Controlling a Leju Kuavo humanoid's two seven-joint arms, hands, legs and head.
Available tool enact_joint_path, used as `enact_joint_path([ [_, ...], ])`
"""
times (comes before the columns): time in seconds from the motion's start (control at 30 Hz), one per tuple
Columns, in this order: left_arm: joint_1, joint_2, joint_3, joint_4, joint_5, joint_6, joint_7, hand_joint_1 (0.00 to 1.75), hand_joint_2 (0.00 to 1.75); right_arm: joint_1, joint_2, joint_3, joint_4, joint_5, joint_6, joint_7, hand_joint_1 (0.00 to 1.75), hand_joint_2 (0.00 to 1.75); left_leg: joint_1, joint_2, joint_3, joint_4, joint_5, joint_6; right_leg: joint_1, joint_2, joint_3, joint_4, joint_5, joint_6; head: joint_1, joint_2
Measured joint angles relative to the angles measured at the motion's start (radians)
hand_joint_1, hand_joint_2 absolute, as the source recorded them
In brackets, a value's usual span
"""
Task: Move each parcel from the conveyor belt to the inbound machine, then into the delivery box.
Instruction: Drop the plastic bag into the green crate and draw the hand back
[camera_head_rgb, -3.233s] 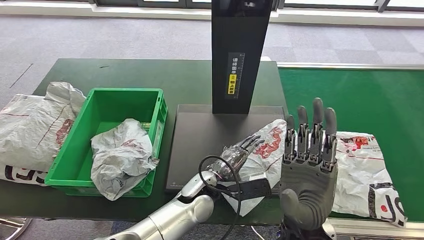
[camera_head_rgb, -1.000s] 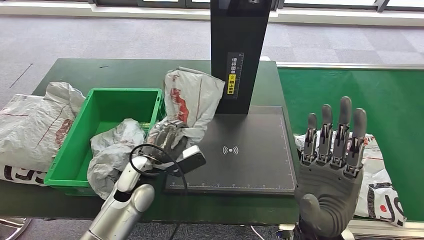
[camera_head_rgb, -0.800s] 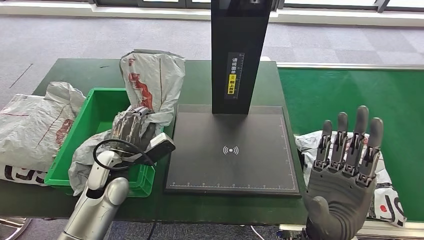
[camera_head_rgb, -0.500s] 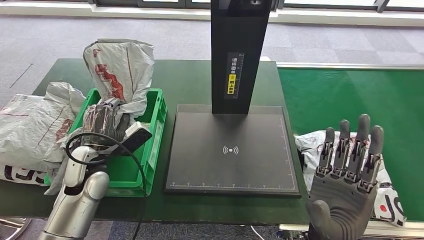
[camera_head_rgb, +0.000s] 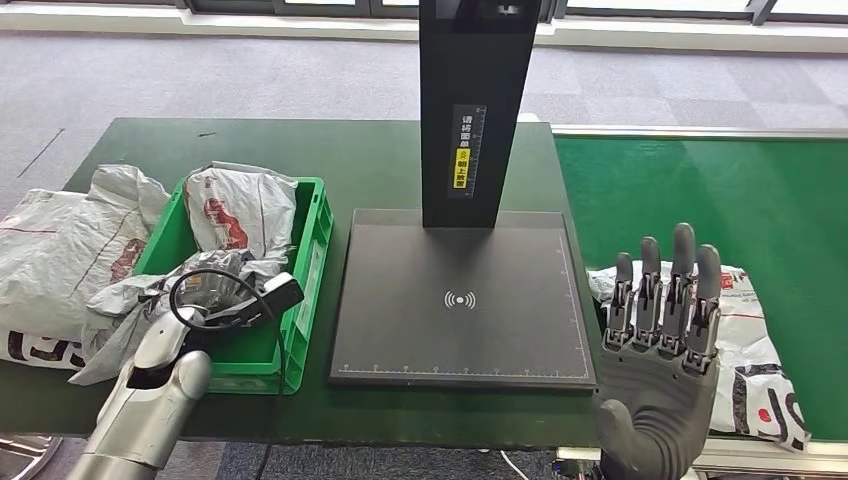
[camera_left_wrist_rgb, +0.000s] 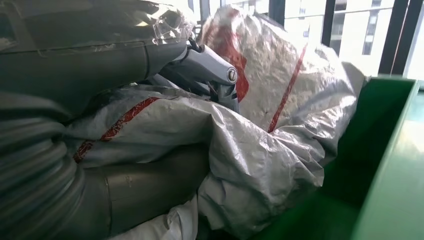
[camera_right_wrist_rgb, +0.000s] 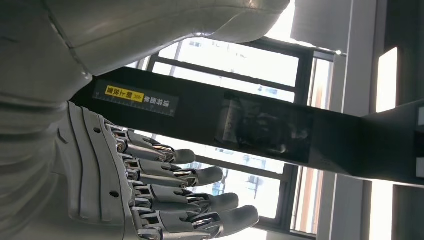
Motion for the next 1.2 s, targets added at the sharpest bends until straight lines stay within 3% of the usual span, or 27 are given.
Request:
enact_joint_path([
  [0.03,-0.005,0.001,0.000,0.025,-0.003,-0.007,0.003,1.75,1.75,-0.003,-0.002,0.001,0.003,-0.001,0.001,0.000,0.00,1.75,0.000,0.000,0.000,0.000,0.000,0.000,0.000,0.000,0.000,0.000,0.000,0.000,0.000,0.000],
  [0.17,-0.044,0.001,-0.001,0.125,-0.014,-0.061,0.030,0.07,1.75,-0.015,-0.006,0.006,0.014,0.001,0.003,0.009,0.00,1.75,0.000,0.000,0.001,0.000,0.000,0.000,0.000,0.000,0.002,0.000,0.000,0.000,0.000,0.000],
  [0.2,-0.058,-0.001,-0.002,0.156,-0.012,-0.058,0.032,0.00,1.75,-0.017,-0.008,0.008,0.016,0.003,0.002,0.015,0.00,1.75,0.000,-0.001,0.002,0.000,0.000,0.000,0.000,-0.001,0.003,0.000,0.000,0.000,0.000,0.000],
  [0.43,-0.122,-0.021,-0.002,0.282,-0.011,0.001,0.045,0.00,1.75,-0.020,-0.015,0.011,0.023,0.013,-0.001,0.036,0.00,1.75,-0.001,-0.001,0.003,-0.003,-0.001,-0.001,-0.001,-0.002,0.010,0.000,-0.003,-0.004,0.000,0.000],
  [0.87,-0.143,-0.029,-0.002,0.323,-0.012,0.001,0.050,0.00,1.75,-0.019,-0.021,0.011,0.023,0.014,-0.001,0.036,0.00,1.75,-0.001,-0.002,0.014,-0.005,0.003,-0.003,-0.001,-0.004,0.014,0.001,-0.002,-0.005,0.000,0.000],
  [1.0,-0.144,-0.030,-0.002,0.327,-0.012,0.004,0.056,0.00,0.00,-0.020,-0.021,0.011,0.023,0.014,0.000,0.038,0.00,1.75,-0.001,-0.002,0.014,-0.005,0.003,-0.004,-0.001,-0.004,0.014,0.001,-0.002,-0.006,0.000,0.000],
  [1.1,-0.143,-0.041,-0.001,0.323,0.004,0.047,0.070,0.00,0.00,-0.019,-0.022,0.011,0.024,0.022,-0.012,0.040,0.00,1.75,-0.001,-0.003,0.015,-0.005,0.003,-0.003,-0.001,-0.005,0.014,0.001,-0.002,-0.005,0.000,0.000],
  [1.2,-0.122,-0.069,0.010,0.280,0.069,0.162,0.048,0.00,0.00,-0.015,-0.026,0.010,0.025,0.057,-0.038,0.073,0.00,1.75,-0.001,-0.003,0.015,-0.005,0.003,-0.003,-0.001,-0.005,0.014,0.001,-0.002,-0.005,0.000,0.000],
])
